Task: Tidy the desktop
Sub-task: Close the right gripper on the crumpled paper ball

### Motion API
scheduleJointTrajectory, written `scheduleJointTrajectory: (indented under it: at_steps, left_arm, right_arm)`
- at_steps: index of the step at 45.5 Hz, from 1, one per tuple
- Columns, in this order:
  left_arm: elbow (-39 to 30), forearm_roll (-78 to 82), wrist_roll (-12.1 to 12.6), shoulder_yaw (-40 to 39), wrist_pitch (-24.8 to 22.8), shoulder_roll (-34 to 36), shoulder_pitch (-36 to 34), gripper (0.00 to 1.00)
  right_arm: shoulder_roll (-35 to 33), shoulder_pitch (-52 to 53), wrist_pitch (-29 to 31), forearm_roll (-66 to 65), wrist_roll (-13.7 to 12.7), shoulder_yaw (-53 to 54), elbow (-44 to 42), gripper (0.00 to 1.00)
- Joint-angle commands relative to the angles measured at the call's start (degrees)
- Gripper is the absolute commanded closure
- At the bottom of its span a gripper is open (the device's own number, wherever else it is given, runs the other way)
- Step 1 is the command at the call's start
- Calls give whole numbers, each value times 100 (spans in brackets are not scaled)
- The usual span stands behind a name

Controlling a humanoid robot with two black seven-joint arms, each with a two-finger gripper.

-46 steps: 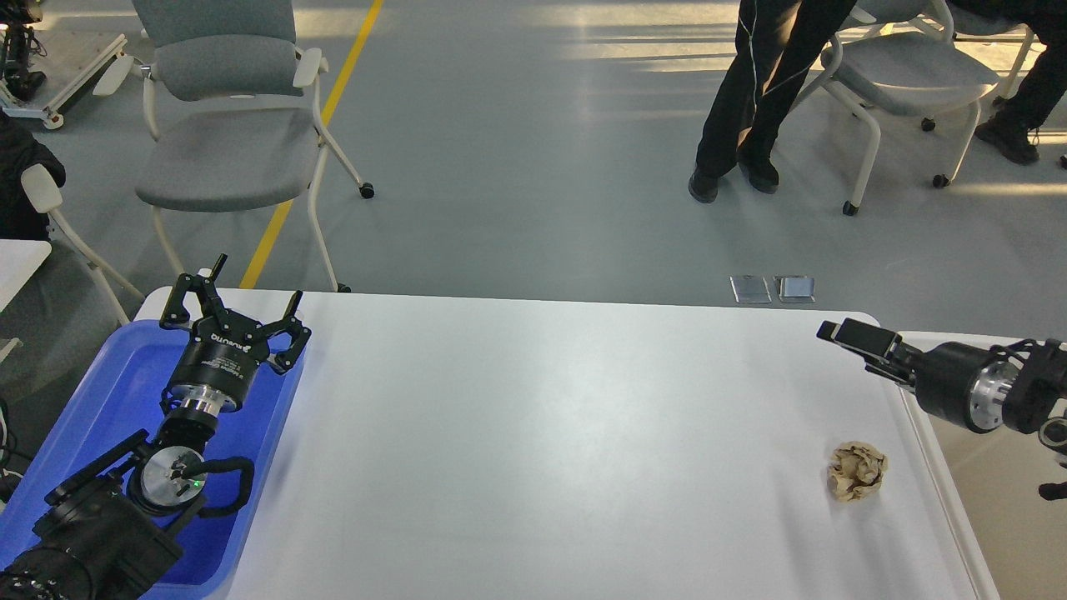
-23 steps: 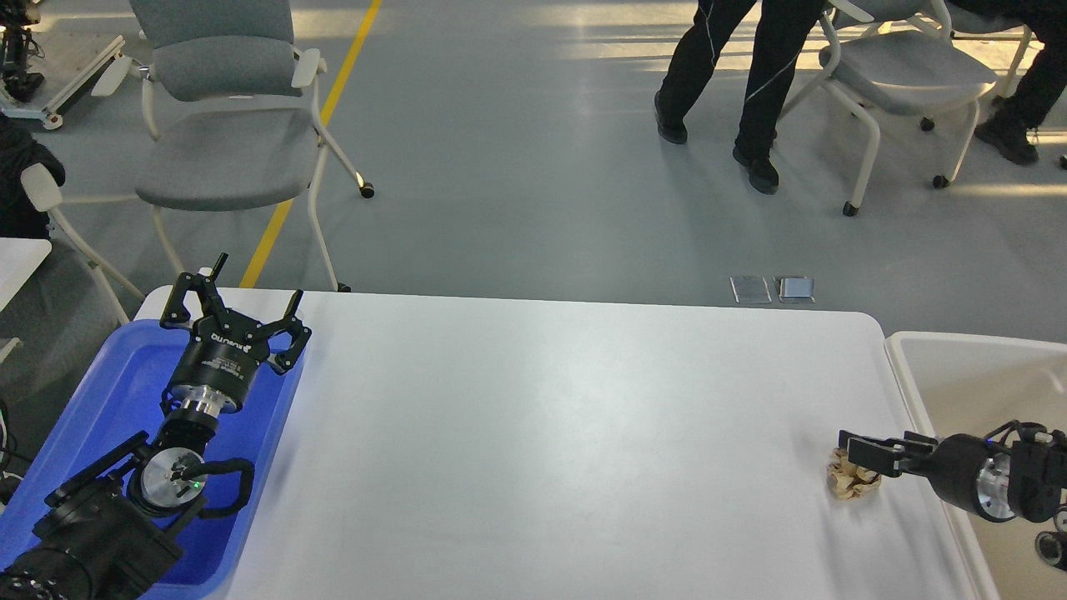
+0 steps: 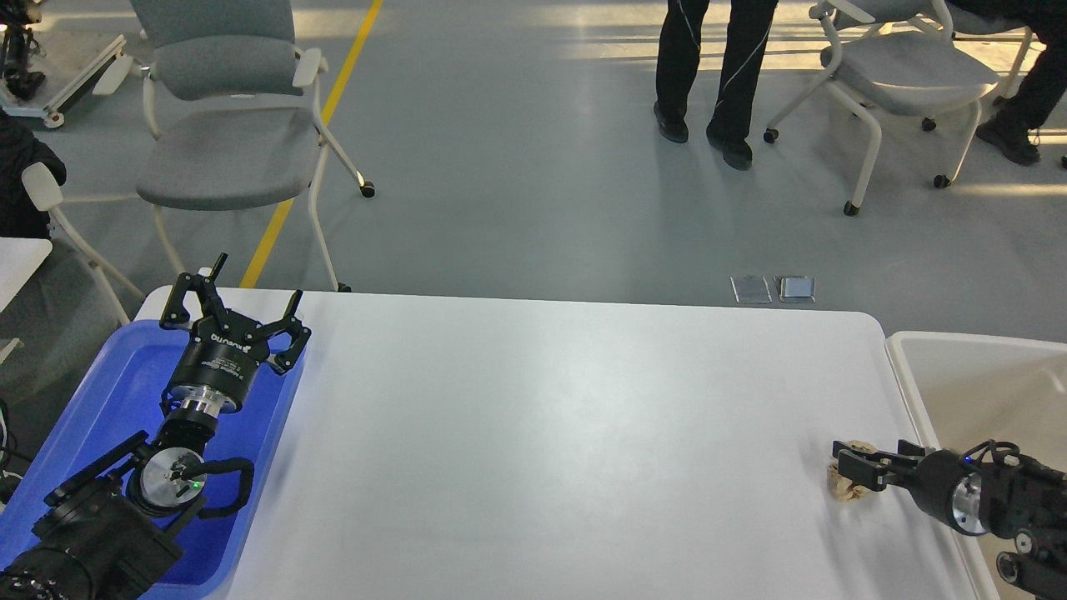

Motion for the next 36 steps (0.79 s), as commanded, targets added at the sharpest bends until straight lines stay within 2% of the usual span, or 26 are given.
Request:
scheduleJointTrajectory:
  at_steps: [1, 27, 28, 32, 34, 36]
  left_arm:
    - [0, -7, 0, 0, 1, 0, 0, 0]
    - [0, -6, 0, 0, 1, 0, 0, 0]
    - [0, -7, 0, 0, 1, 0, 0, 0]
    - [0, 2, 0, 0, 1, 0, 0, 0]
    - [0, 2, 0, 0, 1, 0, 0, 0]
    - [0, 2, 0, 0, 1, 0, 0, 0]
  right_arm:
    - [412, -167, -139, 18, 158, 3, -583, 0]
    - [773, -413, -350, 36, 228, 4, -1093, 2]
    - [781, -413, -350, 45, 219, 4, -1084, 6]
    - [843, -440, -315, 53, 219, -14, -1093, 37]
    - [852, -448, -306, 45, 219, -23, -1084, 56]
    - [852, -448, -315, 53, 219, -66, -1093, 70]
